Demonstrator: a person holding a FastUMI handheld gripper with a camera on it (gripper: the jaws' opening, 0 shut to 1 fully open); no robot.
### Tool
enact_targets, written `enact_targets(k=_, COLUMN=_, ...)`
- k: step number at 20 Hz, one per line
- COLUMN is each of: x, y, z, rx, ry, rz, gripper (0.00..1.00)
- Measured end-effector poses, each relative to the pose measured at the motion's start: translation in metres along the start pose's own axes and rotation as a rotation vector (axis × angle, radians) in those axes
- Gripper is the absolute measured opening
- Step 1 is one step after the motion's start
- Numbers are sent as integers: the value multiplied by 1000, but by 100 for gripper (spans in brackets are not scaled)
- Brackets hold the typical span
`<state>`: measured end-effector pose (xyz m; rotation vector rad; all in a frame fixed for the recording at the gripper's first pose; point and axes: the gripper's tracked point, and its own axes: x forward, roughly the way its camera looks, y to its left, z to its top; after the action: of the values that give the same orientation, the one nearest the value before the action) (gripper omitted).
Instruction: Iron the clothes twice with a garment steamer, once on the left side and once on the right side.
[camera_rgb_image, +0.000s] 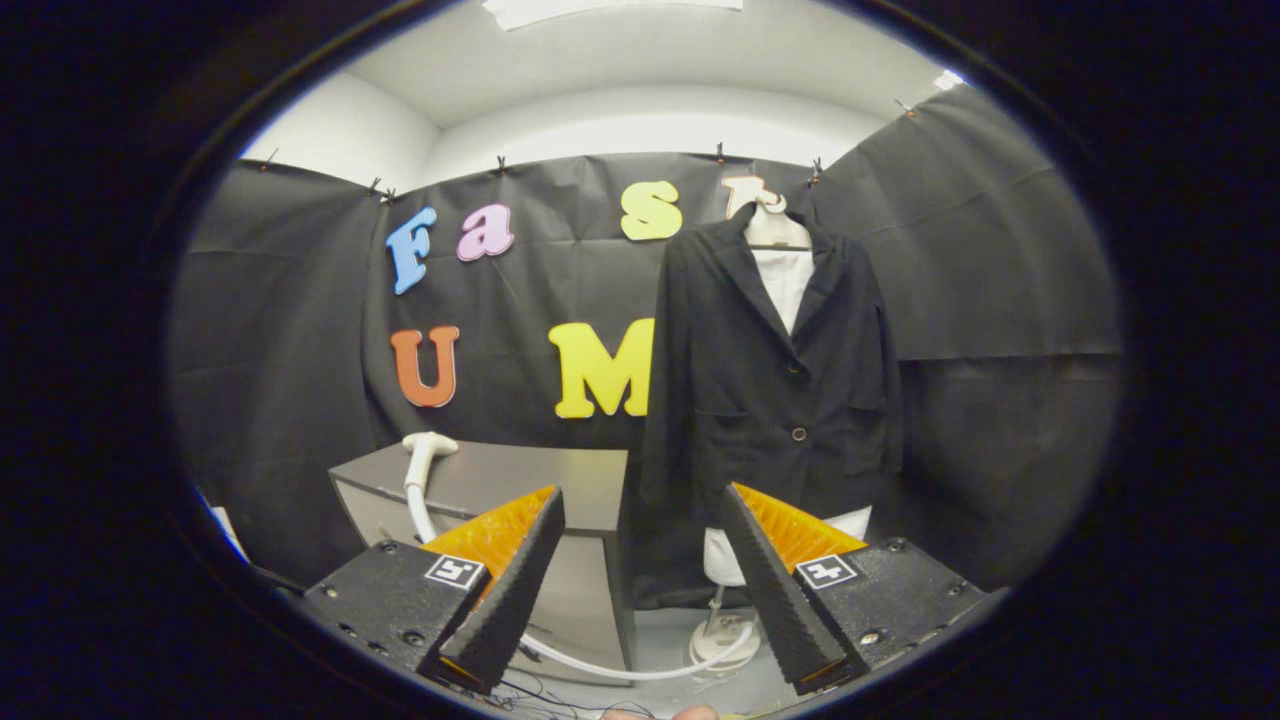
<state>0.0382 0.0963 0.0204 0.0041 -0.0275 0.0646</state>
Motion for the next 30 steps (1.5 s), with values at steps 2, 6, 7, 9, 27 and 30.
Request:
enact_targets(k=2, x=12, y=30, z=8, rx=7, ry=-14, rz=22, gripper=98)
enact_targets(k=6, x=42, y=100, z=21, rx=25, ry=-27, rz=99, gripper=98)
enact_targets(k=7, x=51, y=120, z=22, rx=21, ry=-23, rz=131, gripper=98)
enact_targets(k=9, x=70, y=159, z=23, rx=2, ry=-6, rz=201, gripper=98)
enact_targets(k=27, x=276, y=352, z=-85, rx=-85, ry=574, rz=580, gripper=96)
enact_targets(k=30, x=284, y=353, z=-104, rx=-108, ry=674, rz=571, gripper=92)
